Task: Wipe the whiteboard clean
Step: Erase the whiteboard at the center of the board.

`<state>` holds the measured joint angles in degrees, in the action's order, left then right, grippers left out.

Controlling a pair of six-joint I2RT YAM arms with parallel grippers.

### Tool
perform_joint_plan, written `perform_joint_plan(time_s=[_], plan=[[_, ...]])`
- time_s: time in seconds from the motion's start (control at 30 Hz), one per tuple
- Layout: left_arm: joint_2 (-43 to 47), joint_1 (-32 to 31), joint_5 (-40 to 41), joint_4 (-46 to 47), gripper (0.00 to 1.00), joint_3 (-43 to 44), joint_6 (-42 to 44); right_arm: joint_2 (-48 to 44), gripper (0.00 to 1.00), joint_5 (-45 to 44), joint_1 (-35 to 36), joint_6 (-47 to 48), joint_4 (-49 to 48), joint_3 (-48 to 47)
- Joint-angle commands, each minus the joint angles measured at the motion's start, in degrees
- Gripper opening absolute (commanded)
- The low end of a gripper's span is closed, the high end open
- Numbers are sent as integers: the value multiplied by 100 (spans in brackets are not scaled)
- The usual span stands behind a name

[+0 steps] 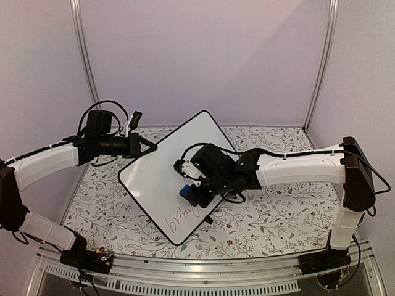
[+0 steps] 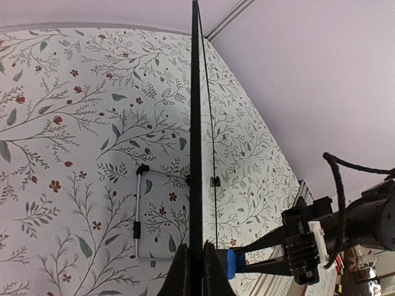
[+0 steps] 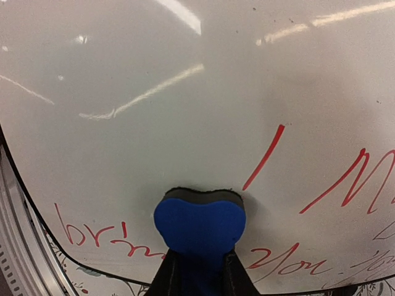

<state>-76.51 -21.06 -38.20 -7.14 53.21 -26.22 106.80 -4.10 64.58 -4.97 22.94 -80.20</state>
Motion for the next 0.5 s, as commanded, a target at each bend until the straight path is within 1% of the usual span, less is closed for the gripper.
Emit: perform_joint_plan(time_s=[0.0, 0.23, 0.47], plan=[[-101, -87, -31, -70, 0, 53, 149, -144, 3, -36, 29, -40, 432, 88], [-99, -88, -28, -69, 0, 46, 147, -372, 3, -250, 22, 37, 344, -311], [-92, -86, -23, -71, 0, 40, 157, -245, 4, -533, -182, 136, 312, -909]])
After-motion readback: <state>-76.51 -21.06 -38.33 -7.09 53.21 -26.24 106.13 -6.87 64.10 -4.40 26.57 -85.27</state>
